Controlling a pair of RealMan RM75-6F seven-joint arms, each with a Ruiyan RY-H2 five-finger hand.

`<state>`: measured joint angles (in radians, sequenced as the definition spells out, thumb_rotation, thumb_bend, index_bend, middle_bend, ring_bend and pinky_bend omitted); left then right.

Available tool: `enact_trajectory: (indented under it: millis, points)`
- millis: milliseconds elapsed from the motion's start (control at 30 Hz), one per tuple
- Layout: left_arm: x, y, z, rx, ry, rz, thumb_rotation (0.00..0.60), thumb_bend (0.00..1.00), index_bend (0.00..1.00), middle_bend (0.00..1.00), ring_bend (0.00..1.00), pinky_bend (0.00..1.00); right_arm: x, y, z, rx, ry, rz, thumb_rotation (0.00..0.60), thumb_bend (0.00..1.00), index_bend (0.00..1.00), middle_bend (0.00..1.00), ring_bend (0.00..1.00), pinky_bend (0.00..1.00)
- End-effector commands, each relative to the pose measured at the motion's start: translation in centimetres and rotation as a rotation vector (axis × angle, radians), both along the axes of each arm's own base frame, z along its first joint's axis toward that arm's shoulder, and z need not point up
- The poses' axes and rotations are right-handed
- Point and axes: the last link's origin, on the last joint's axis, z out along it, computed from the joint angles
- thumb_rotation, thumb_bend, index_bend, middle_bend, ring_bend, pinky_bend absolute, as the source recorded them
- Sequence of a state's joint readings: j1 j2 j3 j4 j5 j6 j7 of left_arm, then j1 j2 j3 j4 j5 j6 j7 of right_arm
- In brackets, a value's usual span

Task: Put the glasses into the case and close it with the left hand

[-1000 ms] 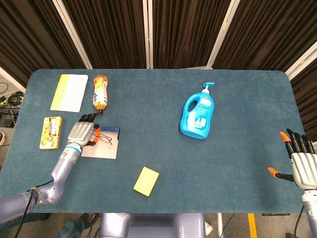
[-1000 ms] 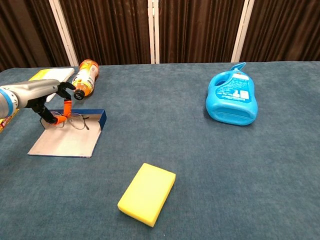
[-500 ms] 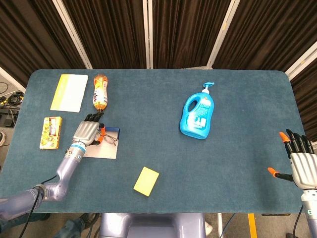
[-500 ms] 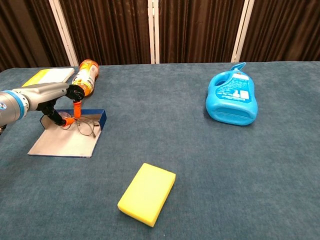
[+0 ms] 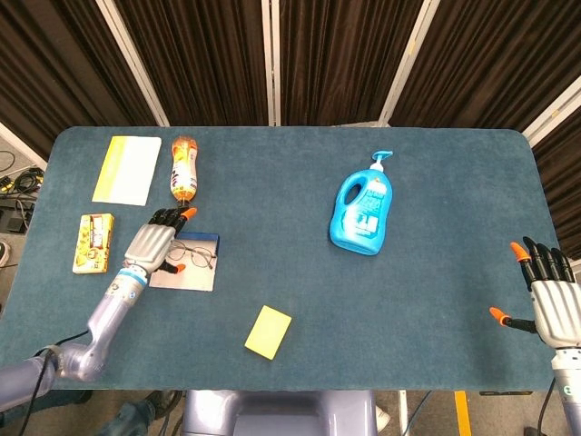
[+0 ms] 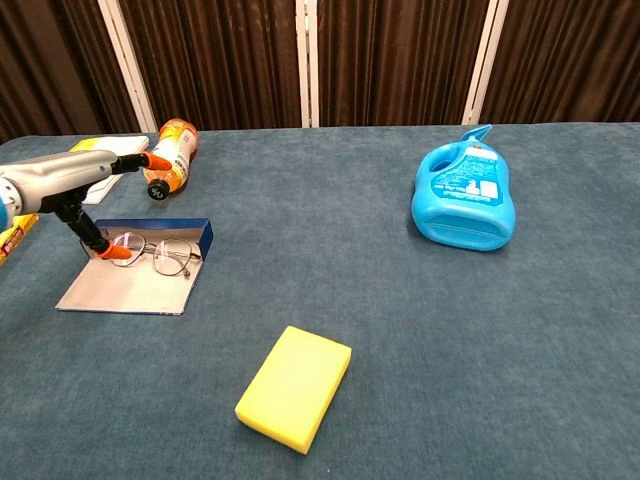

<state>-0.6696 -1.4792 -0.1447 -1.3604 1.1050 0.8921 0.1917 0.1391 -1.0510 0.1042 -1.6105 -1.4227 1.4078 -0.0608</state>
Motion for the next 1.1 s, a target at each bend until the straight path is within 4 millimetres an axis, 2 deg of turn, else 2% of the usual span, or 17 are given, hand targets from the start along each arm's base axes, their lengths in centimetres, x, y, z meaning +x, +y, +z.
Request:
enact_trajectory:
  millis: [33,200,300,367,567,1100]
  points:
    - [-0.5,-1.1,0.5,-0.021,0.027,-0.019,0.6,0.25,0.1,0.0,0.0,0.0,0.0,0.0,0.0,0.0,-0.001,0.002,0.6,0.0,0.0,0.0,0.0,0.0]
    - [-1.4,-3.3,0.4,-0.05,0.077,-0.059,0.6,0.19,0.15,0.0,0.0,0.0,0.2,0.2,0.0,0.001,-0.006,0.01,0.6,0.0,0.0,0.0,0.0,0.0]
    - [-1.8,-3.8,0.0,-0.076,0.08,-0.049,0.6,0.18,0.25,0.0,0.0,0.0,0.3,0.2,0.1,0.0,-0.009,0.012,0.6,0.0,0.0,0.0,0.0,0.0]
    - [-2.1,-4.1,-0.1,-0.086,0.108,-0.052,0.6,0.19,0.27,0.0,0.0,0.0,0.3,0.2,0.2,-0.001,-0.011,0.014,0.6,0.0,0.0,0.0,0.0,0.0]
    - [-2.2,-4.9,-0.7,-0.104,0.135,-0.06,0.6,0.19,0.27,0.0,0.0,0.0,0.2,0.2,0.3,-0.002,-0.012,0.012,0.6,0.0,0.0,0.0,0.0,0.0]
    - [-2.1,-4.5,-2.8,-0.084,0.175,-0.058,0.6,0.16,0.26,0.0,0.0,0.0,0.1,0.2,0.2,-0.001,-0.012,0.006,0.6,0.0,0.0,0.0,0.0,0.0]
